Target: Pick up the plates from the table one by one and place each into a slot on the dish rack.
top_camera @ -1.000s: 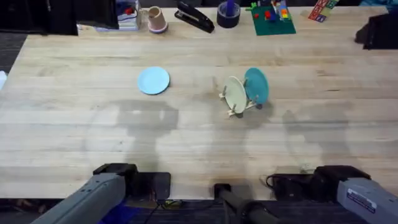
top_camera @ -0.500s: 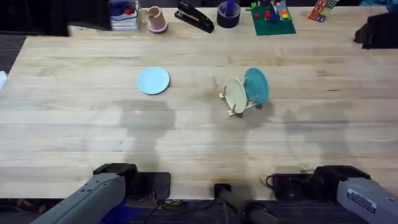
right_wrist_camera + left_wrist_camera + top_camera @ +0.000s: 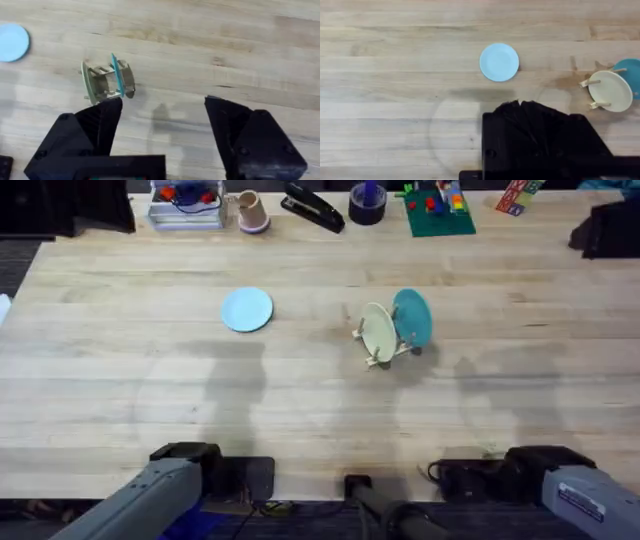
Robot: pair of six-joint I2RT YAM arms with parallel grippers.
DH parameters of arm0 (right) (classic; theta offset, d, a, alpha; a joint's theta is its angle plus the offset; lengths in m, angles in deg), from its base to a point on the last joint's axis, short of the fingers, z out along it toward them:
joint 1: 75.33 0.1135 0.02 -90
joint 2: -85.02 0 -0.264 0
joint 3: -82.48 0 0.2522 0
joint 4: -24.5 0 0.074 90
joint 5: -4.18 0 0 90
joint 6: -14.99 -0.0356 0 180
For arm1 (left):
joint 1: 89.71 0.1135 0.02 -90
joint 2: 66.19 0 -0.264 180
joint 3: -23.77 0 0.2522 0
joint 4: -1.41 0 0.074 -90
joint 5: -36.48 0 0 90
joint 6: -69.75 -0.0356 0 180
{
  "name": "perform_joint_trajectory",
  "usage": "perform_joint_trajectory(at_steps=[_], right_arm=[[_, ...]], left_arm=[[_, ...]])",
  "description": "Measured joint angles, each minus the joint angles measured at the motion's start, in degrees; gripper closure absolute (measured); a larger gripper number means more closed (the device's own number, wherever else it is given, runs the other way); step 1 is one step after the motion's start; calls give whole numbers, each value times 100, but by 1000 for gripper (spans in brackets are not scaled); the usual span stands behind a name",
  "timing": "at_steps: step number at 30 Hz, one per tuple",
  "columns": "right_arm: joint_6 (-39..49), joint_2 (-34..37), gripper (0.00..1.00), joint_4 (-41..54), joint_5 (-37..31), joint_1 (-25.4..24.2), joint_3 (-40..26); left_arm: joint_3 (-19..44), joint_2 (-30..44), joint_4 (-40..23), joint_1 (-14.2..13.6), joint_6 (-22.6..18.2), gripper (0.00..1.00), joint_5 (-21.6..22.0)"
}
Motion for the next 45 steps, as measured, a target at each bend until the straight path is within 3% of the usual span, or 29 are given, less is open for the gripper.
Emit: perform_joint_trajectory(at_steps=[9, 13, 24, 29, 37, 45], right_arm=[[0, 2, 8, 0, 0, 0, 0], [0, 0, 7, 0, 0, 0, 0], [0, 1, 7, 0, 0, 0, 0], [0, 2, 7, 0, 0, 0, 0], [0, 0, 7, 0, 0, 0, 0], [2, 0, 7, 0, 0, 0, 0]], left_arm=[[-27, 460, -176, 15, -52, 957, -278], [-251, 717, -26, 235, -217, 957, -661], [-1555, 813, 673, 1783, -1014, 958, -2295], [-2138, 1120, 1027, 2196, -1346, 958, -2978], [-2721, 1974, 1582, 2426, -1616, 958, -3702], [-2785, 2908, 1842, 2440, -1921, 958, -4118]])
